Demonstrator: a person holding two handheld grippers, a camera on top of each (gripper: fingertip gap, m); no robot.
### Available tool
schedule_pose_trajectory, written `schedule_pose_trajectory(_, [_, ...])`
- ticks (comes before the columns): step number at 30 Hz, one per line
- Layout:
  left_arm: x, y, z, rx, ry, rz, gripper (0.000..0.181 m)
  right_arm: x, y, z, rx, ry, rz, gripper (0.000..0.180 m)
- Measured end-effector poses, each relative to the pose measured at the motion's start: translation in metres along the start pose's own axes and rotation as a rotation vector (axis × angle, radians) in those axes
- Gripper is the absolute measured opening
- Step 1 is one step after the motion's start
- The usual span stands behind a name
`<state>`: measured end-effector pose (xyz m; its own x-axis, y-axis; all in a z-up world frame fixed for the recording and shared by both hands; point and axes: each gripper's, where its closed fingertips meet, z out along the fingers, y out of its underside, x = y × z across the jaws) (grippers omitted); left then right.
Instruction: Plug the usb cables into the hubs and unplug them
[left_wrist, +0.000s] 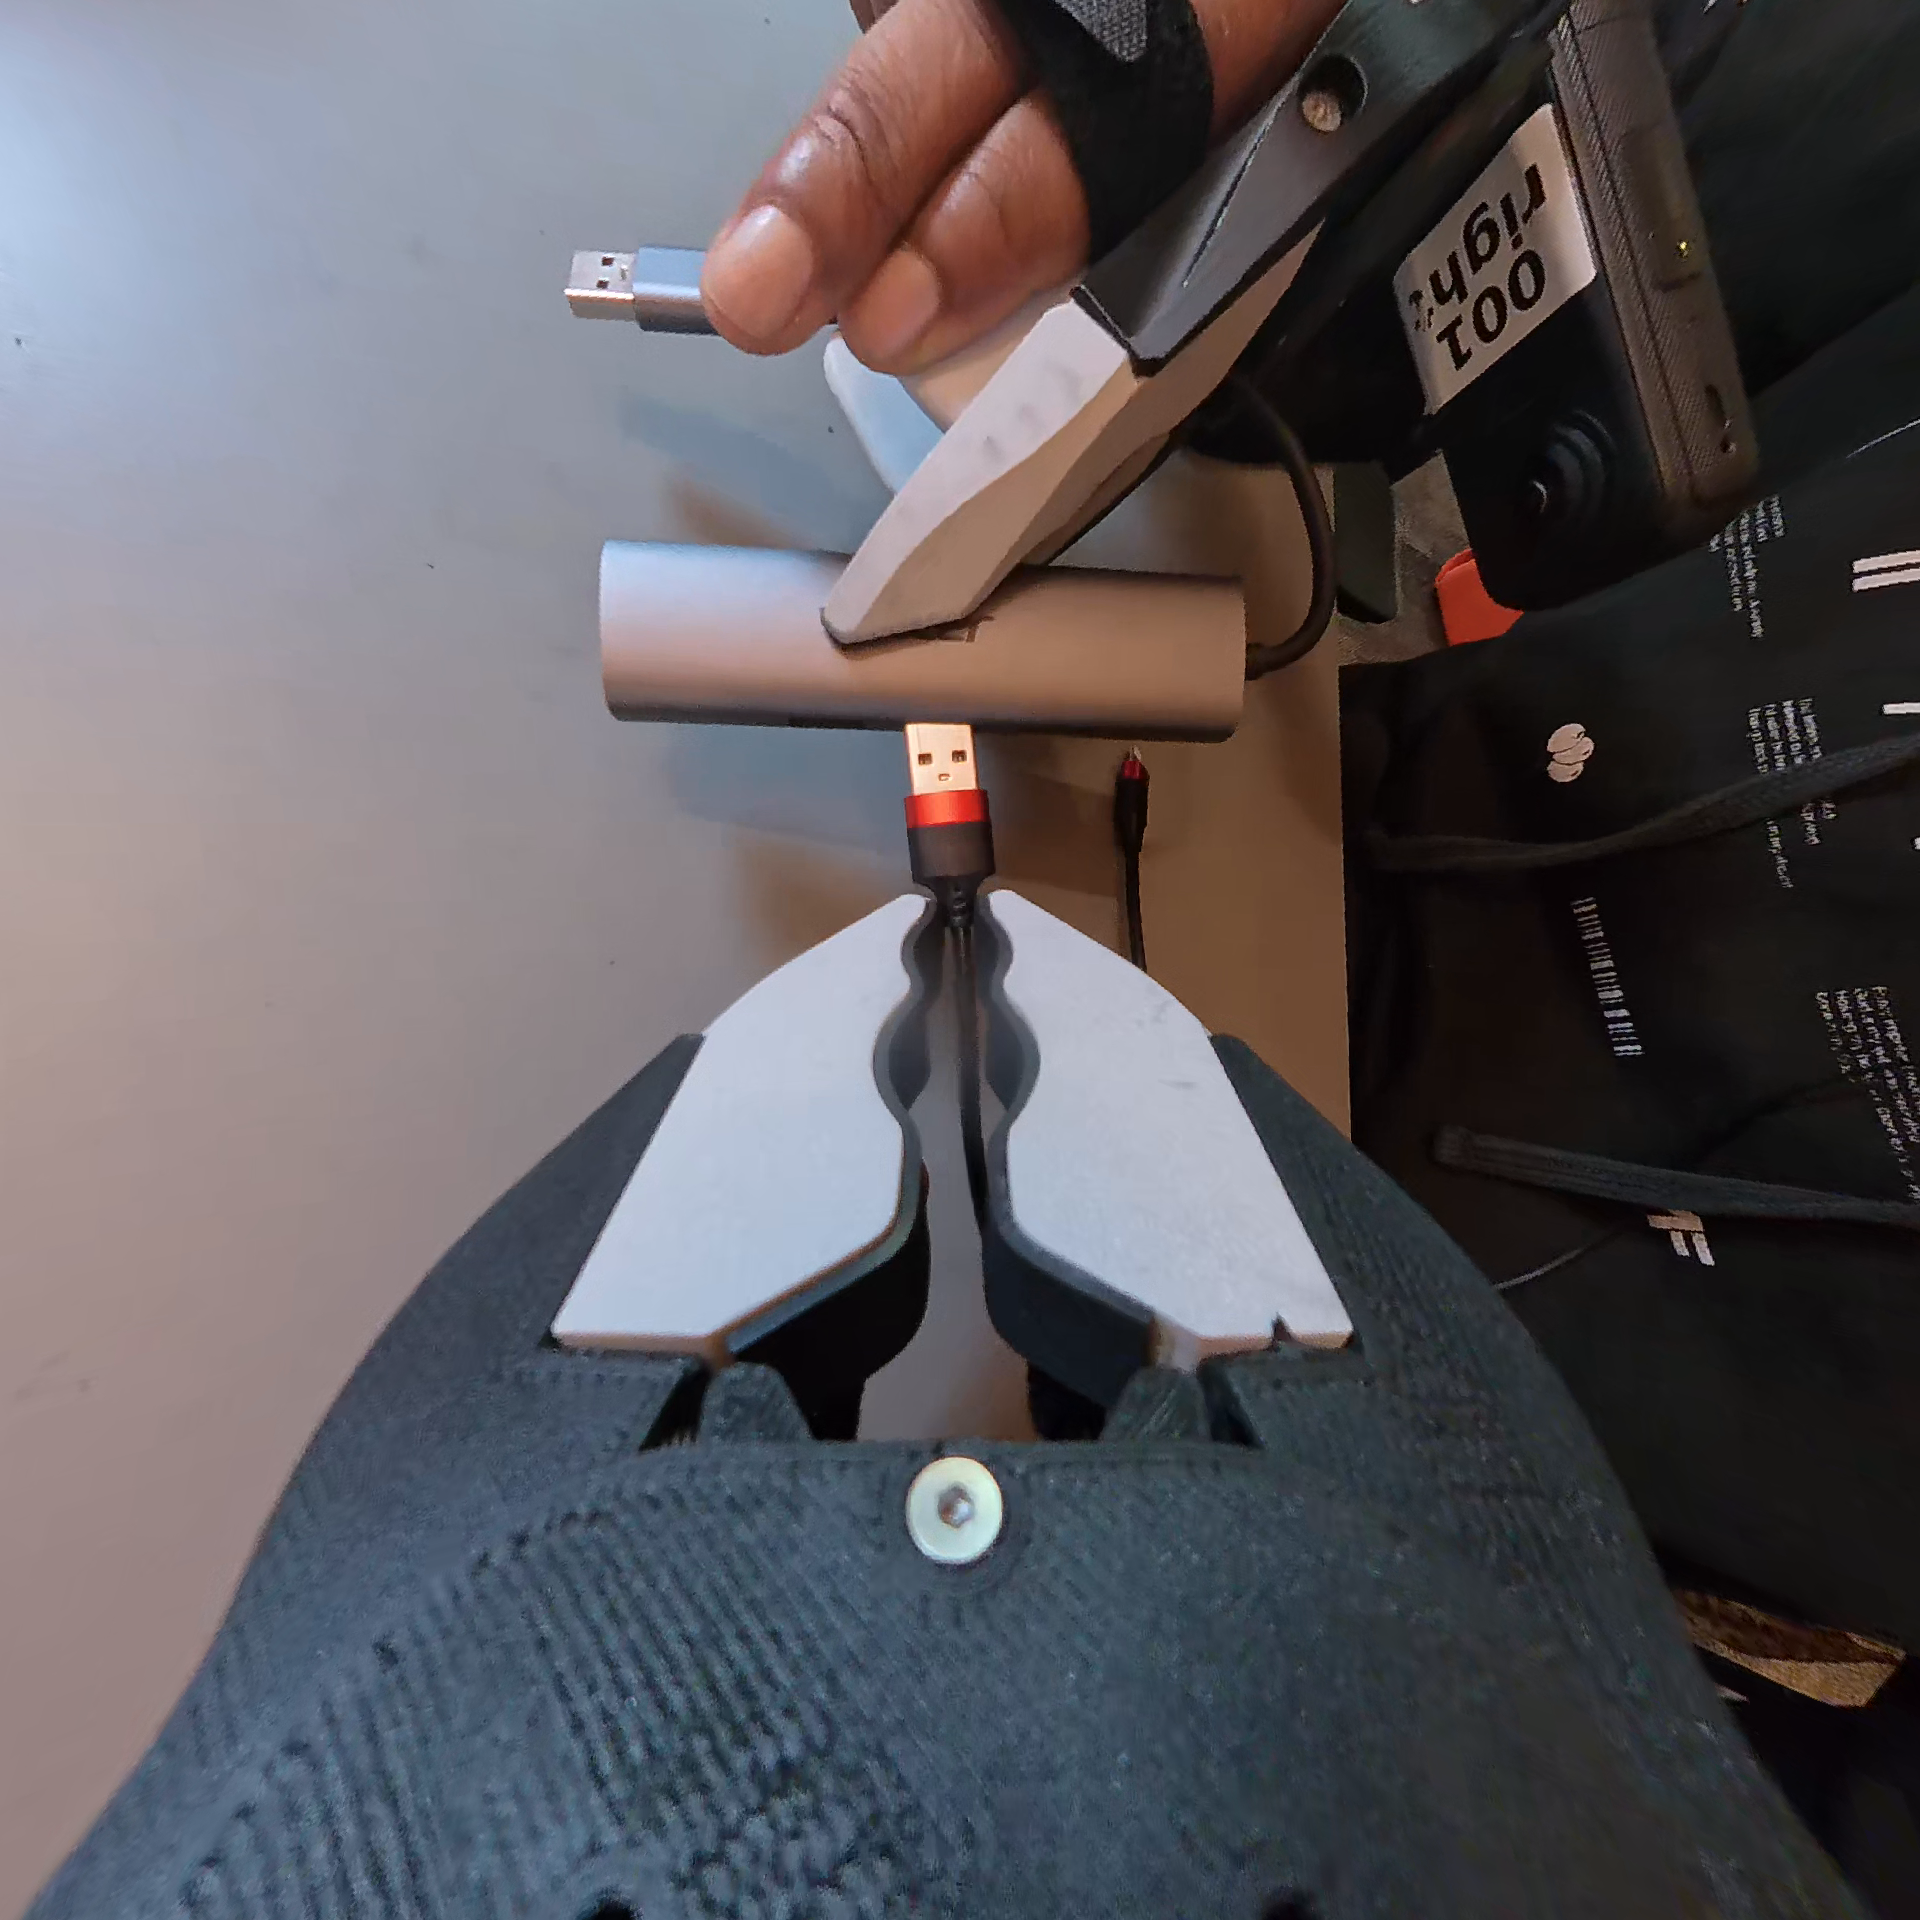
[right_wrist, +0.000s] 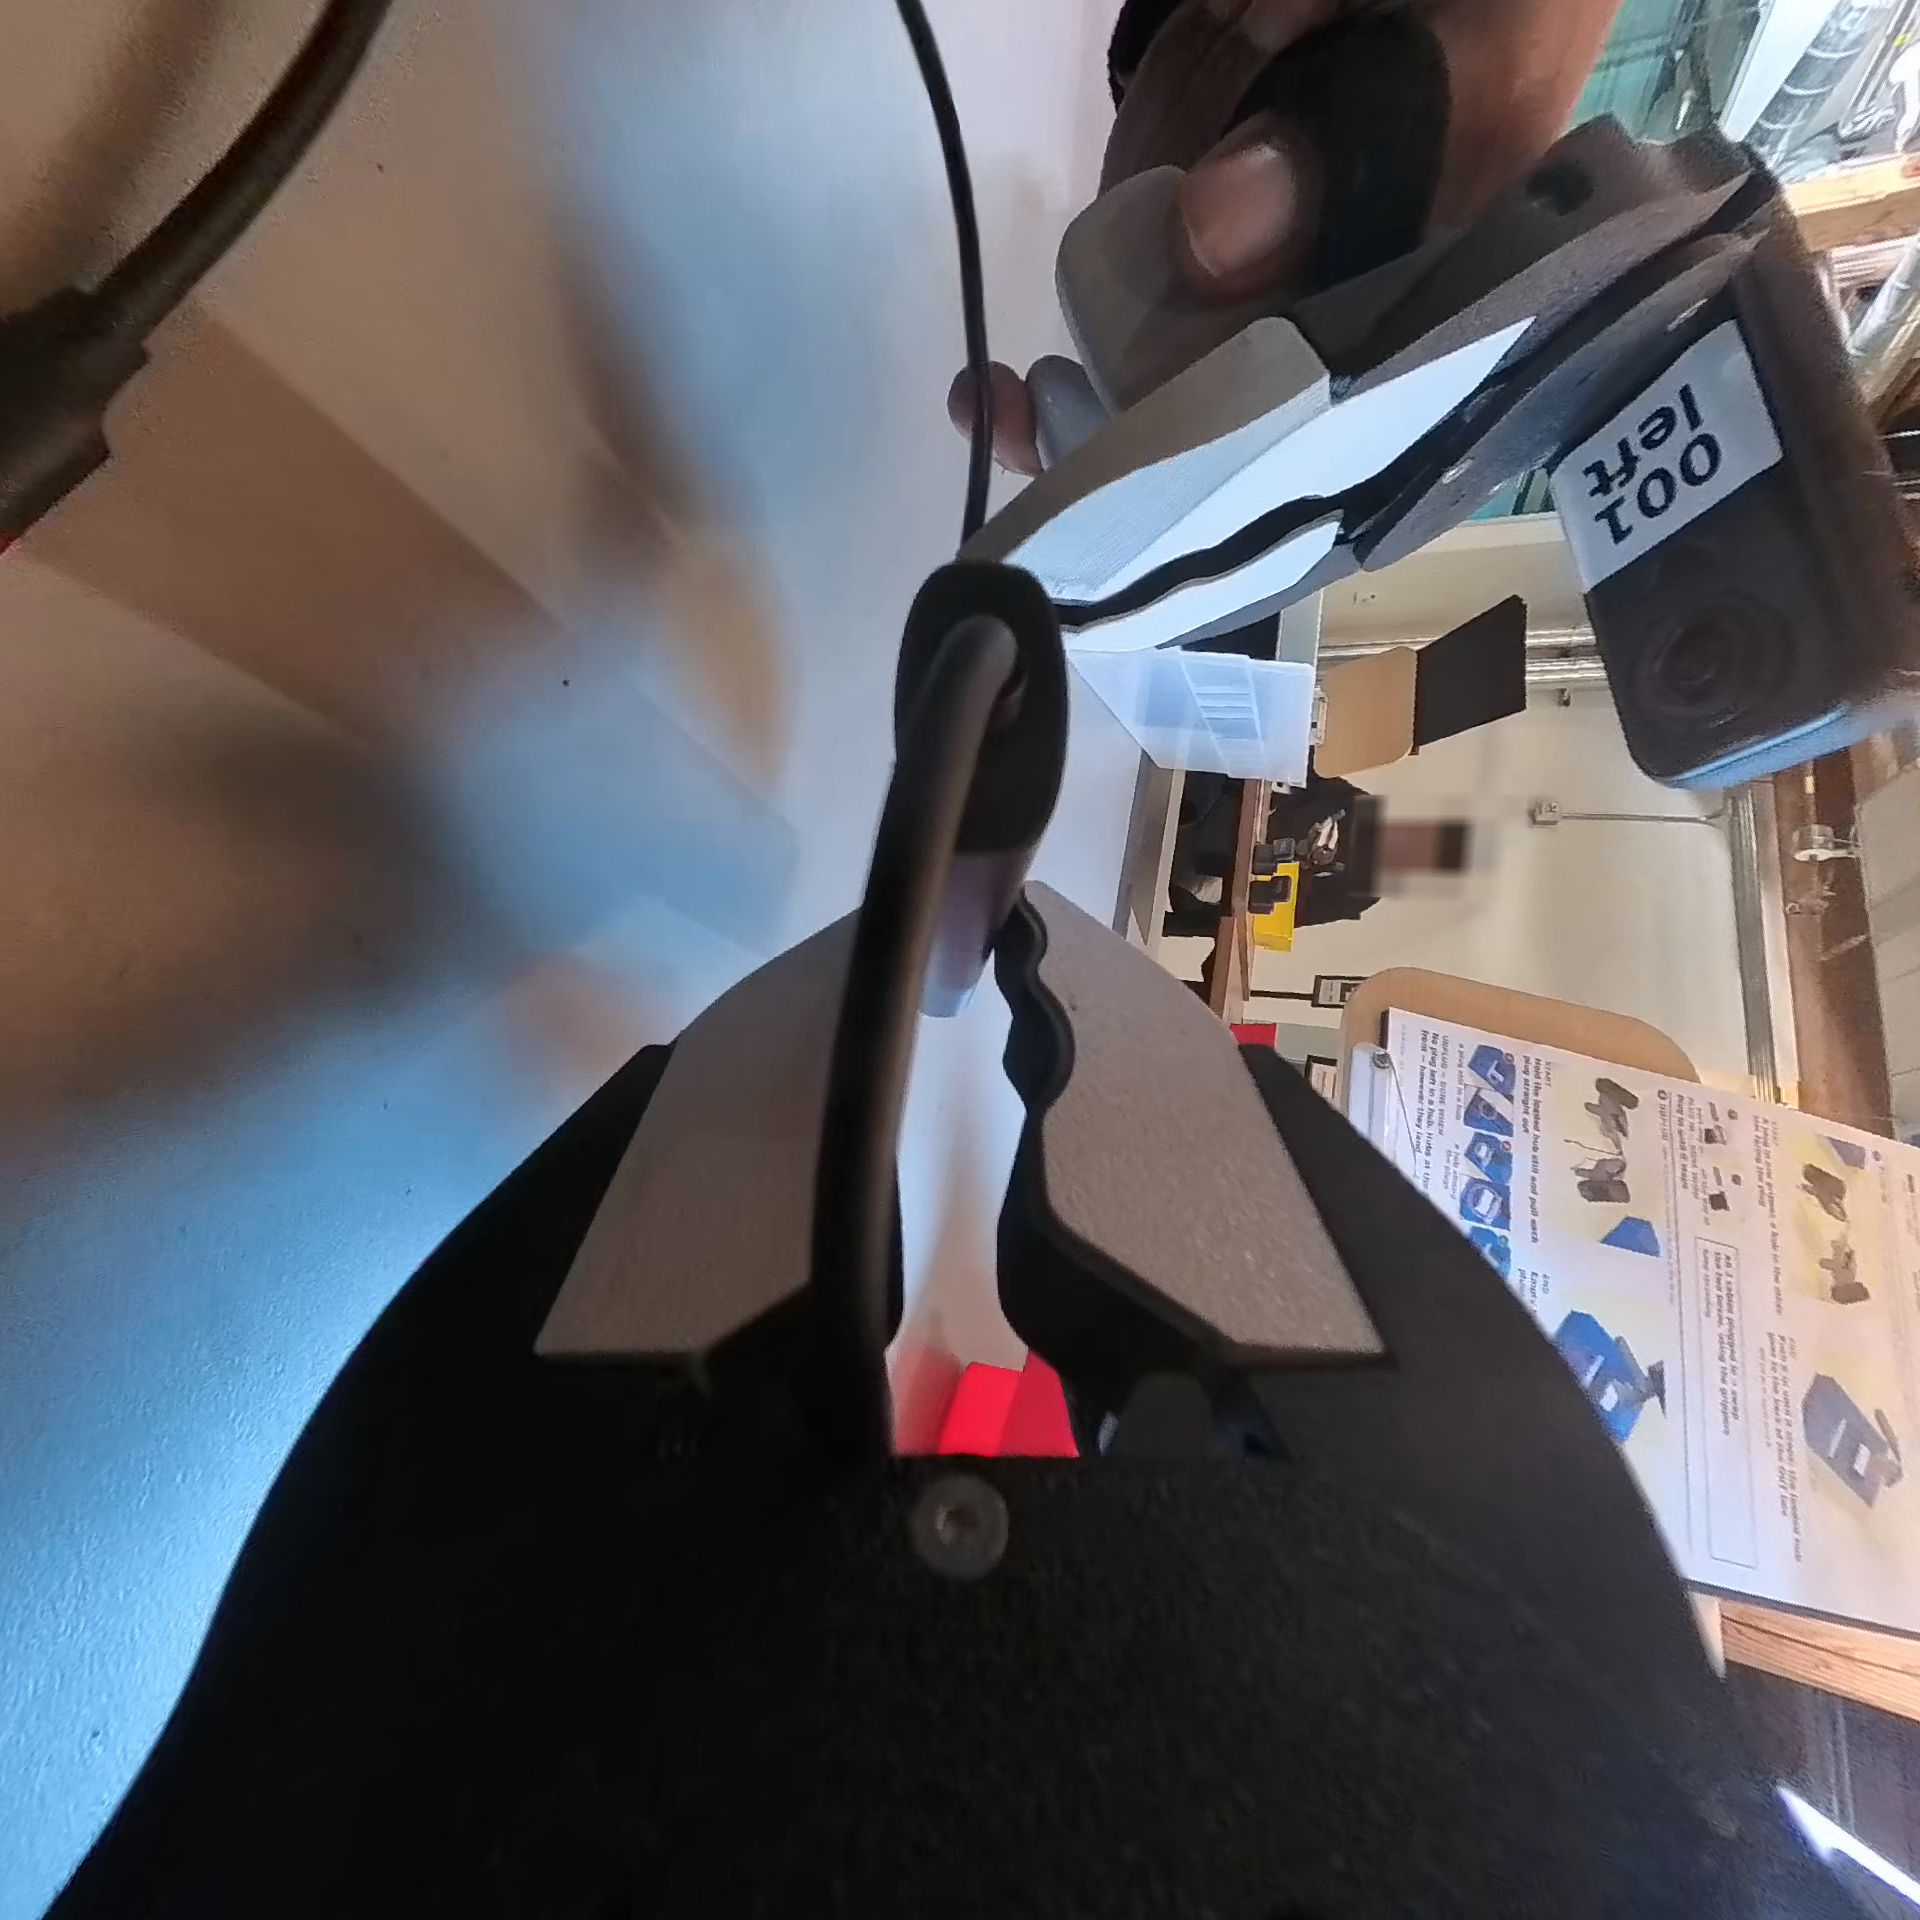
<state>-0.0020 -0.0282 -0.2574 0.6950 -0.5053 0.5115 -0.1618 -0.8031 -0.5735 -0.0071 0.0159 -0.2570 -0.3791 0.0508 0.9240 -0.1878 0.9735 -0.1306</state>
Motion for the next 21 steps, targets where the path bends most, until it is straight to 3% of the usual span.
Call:
schedule_pose_trajectory(13, [0.005,-0.009,0.0,0.104,0.056,-0.01,0.004,-0.004,-0.001,0.0,-0.002,-0.029,0.064,0.016])
schedule_pose_trajectory(21, [-0.003,-0.024,-0.003,0.204,0.041,-0.054,0.004,-0.001,0.013,0.003,-0.1,-0.029,0.145,0.016])
